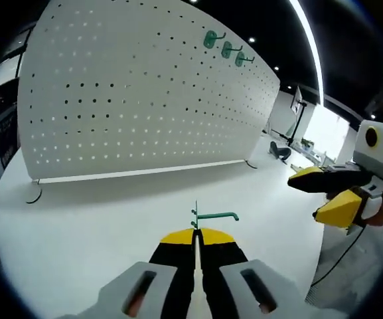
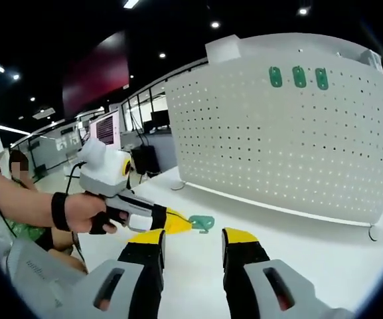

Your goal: Insert the hook assembly into the mounting plate slot until the hook locks in place.

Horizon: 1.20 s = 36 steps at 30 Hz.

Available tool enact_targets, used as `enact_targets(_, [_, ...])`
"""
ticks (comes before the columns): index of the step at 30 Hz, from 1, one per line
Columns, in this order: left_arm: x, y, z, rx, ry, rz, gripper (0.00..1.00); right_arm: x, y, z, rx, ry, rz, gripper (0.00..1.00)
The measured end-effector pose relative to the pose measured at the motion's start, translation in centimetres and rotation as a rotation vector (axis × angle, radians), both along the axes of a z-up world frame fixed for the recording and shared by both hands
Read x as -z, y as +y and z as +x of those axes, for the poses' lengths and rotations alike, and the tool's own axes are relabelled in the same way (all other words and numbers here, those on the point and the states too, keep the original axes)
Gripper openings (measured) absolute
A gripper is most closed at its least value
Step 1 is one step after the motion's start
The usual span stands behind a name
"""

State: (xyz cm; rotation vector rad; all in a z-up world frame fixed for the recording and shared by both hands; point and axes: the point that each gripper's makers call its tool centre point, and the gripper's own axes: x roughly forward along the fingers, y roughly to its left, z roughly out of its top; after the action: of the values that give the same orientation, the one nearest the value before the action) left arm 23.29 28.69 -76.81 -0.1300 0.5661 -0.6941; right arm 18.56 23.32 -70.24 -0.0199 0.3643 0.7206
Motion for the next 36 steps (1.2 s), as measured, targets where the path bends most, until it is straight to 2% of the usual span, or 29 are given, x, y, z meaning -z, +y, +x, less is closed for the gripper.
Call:
enact_targets(7, [-1.2,-0.2,-1.4,0.015,-0.01,-0.017,0.01,-0.5,-0.4,0.1,-0.012,-0.025,-0.017,0.33])
enact_targets(11, [-1.8,-0.3,-2.1,0.024,-0.015,-0.019,0.01,-0.3,-0.6,-0.3,-0.009,-0.018,-0.025,0.32])
enact_targets(15, [-2.4,-0.5,-3.0,0.025,0.0,-0.05,0.01,-0.3,-0.4,-0.9,-0.012,-0.018,-0.025,0.31])
enact_targets(19, [-2.8,-0.6,-3.8,0.041,-0.005,-0.043,0.01,-0.1,-0.1,-1.4,-0.032,-0.019,-0.04,0.28])
enact_targets(22, [-3.2,-0.5,-4.5,0.041,-0.007,-0.051,0.01,-0.1,0.1,-1.8,-0.035,-0.011,-0.021,0.27])
enact_targets(29, [-3.9,-0.8,-5.7,0.049,-0.009,-0.062,0.01,0.3,0.7,-2.7,-0.085,-0.026,-0.065,0.23])
enact_targets(32, [-4.1,-1.0,-6.3,0.055,-0.006,-0.061,0.01,0.3,0.7,-2.8,-0.087,-0.02,-0.05,0.21])
enact_targets(35, [-4.1,-1.1,-6.6,0.061,0.0,-0.066,0.01,1.0,0.9,-3.2,-0.128,-0.04,-0.129,0.19])
enact_targets(36, [-4.1,-1.1,-6.7,0.061,0.0,-0.065,0.01,1.0,1.0,-3.3,-0.131,-0.041,-0.131,0.17])
